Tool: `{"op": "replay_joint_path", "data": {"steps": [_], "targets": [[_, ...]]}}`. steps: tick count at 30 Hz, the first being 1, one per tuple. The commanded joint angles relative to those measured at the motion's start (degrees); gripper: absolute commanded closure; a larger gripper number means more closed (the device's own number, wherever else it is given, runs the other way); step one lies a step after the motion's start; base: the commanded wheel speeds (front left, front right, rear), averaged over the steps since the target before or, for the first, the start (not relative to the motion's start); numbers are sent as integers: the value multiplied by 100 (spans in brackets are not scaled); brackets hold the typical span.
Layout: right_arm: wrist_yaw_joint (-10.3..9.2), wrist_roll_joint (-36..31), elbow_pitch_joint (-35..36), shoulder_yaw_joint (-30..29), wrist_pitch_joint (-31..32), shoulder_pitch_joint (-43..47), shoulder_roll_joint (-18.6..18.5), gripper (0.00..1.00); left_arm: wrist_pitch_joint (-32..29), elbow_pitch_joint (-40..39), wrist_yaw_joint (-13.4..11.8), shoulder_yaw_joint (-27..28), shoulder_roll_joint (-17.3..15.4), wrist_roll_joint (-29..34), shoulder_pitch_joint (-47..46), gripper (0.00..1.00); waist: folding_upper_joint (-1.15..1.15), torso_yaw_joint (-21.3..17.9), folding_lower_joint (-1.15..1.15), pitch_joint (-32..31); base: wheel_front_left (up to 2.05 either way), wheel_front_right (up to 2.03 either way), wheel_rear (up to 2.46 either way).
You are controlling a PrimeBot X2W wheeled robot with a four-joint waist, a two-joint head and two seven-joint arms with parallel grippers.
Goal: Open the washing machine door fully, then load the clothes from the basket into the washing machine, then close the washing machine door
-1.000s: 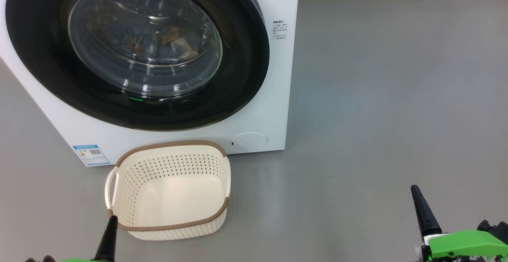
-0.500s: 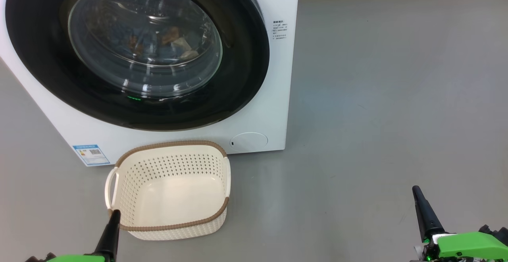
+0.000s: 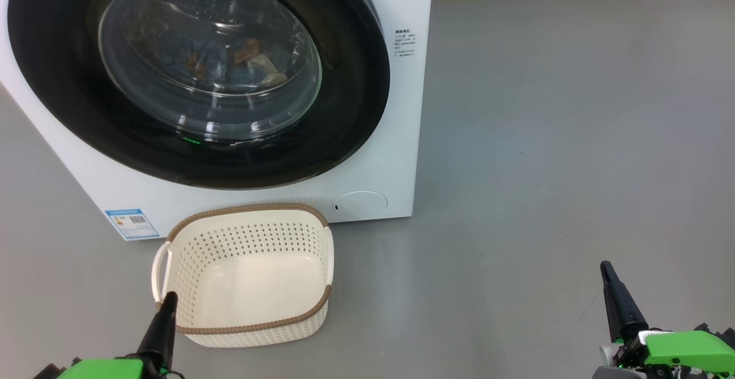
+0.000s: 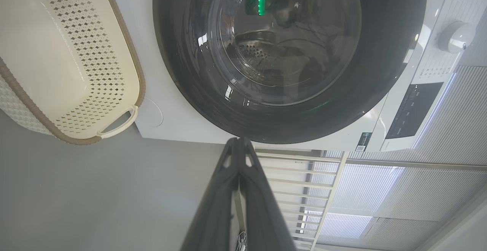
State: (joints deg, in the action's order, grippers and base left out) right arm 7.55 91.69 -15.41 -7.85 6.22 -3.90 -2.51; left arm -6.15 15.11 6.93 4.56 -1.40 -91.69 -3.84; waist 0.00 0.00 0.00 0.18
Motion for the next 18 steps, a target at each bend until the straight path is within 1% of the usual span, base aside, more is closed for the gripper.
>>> {"op": "replay_joint_path", "data": {"steps": [1,18], "targets": [[-6,44,138,128,30,-229,-38,100,-33,-105,56,194,-148,-49,-235,100,0,0,0,0,0,0,0],[-6,43,138,128,31,-229,-38,100,-33,-105,56,194,-148,-49,-235,100,0,0,0,0,0,0,0]]}}
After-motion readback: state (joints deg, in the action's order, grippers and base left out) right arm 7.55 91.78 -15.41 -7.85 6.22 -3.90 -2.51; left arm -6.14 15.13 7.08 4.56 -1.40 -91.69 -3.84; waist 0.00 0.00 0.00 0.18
